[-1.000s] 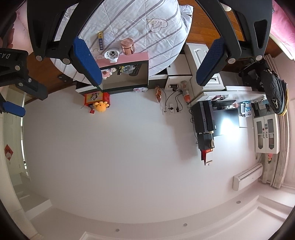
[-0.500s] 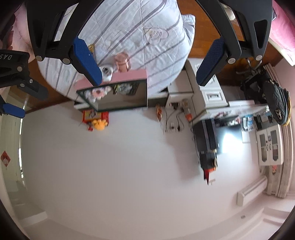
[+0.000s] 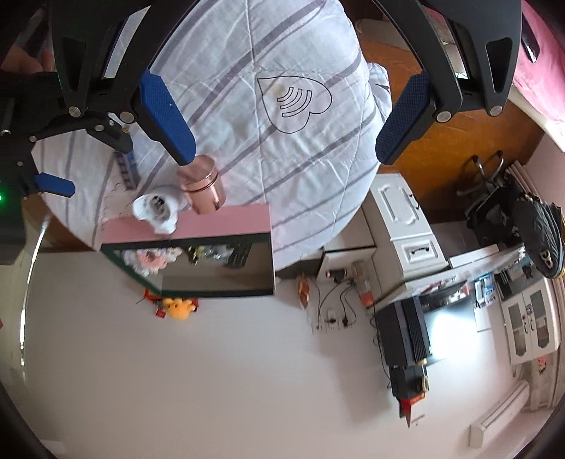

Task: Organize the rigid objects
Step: 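Grasp the rose-gold cup with the left tool while the right tool grasps the blue boxed item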

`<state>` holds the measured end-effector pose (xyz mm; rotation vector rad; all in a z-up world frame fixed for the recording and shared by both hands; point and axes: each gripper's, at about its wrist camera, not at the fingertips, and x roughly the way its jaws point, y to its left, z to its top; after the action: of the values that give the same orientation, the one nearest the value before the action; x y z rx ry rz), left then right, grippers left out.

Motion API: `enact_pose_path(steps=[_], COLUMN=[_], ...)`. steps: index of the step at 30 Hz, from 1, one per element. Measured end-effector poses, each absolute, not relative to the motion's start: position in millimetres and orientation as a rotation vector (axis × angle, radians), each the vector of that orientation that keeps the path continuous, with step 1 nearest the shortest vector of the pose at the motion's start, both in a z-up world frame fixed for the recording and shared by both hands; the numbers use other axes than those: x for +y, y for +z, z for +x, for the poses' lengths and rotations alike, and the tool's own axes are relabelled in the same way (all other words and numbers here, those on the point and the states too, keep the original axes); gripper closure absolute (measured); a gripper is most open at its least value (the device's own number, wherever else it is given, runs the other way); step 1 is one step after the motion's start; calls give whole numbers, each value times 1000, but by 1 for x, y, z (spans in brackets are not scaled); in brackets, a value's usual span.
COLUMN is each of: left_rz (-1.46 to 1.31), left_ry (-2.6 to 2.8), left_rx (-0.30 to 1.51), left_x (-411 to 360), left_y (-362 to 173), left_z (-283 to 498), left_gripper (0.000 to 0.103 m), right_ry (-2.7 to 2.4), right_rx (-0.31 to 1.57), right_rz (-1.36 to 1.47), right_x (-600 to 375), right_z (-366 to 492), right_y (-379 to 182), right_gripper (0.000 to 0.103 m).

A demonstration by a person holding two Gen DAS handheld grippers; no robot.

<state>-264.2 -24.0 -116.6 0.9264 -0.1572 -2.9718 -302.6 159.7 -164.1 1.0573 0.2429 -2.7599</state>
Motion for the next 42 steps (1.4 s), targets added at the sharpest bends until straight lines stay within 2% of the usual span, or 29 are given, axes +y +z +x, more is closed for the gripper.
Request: enact_pose_path(steps=[5, 7, 9, 11, 13, 15, 17, 32, 34, 36, 37, 38, 42], left_rz=[991, 1011, 1030, 1050, 1071, 1093, 1115, 1301, 1325, 1363, 1370, 1369, 1350], left_ry=[-2955, -2954, -2959, -2970, -2984, -2998, -2995, -2890, -2893, -2917, -2933, -2954, -2982], left_rx=[-173, -182, -186, -187, -191, -193, -204, -249, -264, -256, -256, -264, -295], left_x=[-19, -16, -11, -4, 2, 10, 19, 46, 48, 50, 51, 52, 57], left_y=[-132, -137, -141, -144, -146, -149, -152, -187, -190, -192, -192, -191, -188], left_z=[-282, -287, -293, -300, -305, -313, -322, -386, -390, -392, -392, -391, -385], left_gripper=[0, 0, 0, 0, 0, 0, 0, 1, 12, 39, 45, 54, 56], right_ry=[-2714, -2689, -2662, -2641, -2624, -2628, -2646, -2639, -2629, -2620, -2617, -2615, -2611], right_rx=[264, 227, 193, 191, 178, 172, 174, 134, 134, 123, 124, 127, 149], right_rz=[1141, 1169, 1191, 1201, 1193, 1187, 1188, 1206, 1211, 1216, 1217, 1219, 1217], right_x=[158, 163, 168, 173, 179, 189, 198, 228, 229, 229, 229, 228, 226], right_z=[-324, -329, -331, -333, -333, -331, -331, -359, -359, -361, -361, -362, -361], right_y=[-183, -188, -191, -193, -192, -189, -187, -188, -188, -189, -189, -189, -189], right_gripper=[0, 9, 43, 56, 62, 75, 80, 81, 81, 81, 81, 81, 81])
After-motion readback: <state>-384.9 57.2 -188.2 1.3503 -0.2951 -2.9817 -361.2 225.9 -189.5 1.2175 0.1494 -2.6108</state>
